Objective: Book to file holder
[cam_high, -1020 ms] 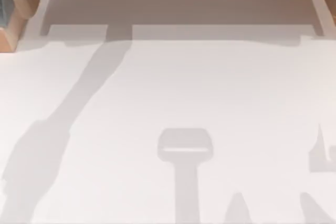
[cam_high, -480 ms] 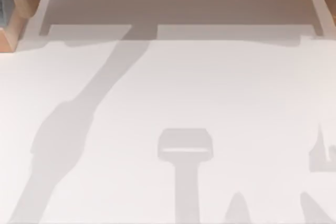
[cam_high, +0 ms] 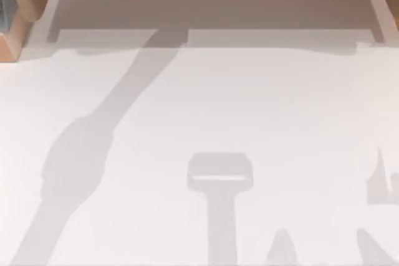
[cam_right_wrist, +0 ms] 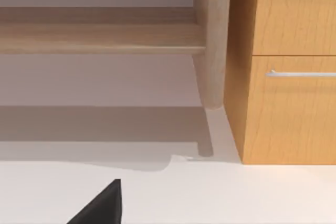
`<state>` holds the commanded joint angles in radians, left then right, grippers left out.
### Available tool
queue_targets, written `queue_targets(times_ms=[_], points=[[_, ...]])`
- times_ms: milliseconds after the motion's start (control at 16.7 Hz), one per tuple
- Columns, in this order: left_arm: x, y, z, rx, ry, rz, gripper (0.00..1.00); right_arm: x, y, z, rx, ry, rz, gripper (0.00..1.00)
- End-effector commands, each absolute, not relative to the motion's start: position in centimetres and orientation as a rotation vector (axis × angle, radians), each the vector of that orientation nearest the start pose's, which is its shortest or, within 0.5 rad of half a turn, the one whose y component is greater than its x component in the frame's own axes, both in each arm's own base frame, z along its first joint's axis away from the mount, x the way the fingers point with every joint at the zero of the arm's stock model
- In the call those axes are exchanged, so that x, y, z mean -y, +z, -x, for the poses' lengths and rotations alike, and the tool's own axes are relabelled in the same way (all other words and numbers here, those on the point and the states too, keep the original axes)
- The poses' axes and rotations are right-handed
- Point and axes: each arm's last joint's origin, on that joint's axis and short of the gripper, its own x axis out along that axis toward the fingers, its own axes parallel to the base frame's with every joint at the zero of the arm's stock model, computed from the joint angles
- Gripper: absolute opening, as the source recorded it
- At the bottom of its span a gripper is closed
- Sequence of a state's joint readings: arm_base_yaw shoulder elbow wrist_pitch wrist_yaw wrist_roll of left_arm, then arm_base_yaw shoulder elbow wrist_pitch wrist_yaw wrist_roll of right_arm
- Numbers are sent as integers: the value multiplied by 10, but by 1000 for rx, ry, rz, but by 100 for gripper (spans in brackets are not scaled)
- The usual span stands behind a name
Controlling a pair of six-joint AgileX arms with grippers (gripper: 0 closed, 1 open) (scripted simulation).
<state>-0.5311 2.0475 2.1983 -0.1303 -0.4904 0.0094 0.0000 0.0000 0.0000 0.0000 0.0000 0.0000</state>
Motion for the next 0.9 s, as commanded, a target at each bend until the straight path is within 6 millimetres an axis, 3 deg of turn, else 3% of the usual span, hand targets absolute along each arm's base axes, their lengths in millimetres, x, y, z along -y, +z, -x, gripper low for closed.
queue_targets(times_ms=[420, 900], points=[[221, 433, -429, 11, -17, 13, 100, 1, 160, -106, 0, 0, 0, 100], [221, 433, -429, 11, -17, 13, 40, 1, 160, -106, 0, 0, 0, 100]])
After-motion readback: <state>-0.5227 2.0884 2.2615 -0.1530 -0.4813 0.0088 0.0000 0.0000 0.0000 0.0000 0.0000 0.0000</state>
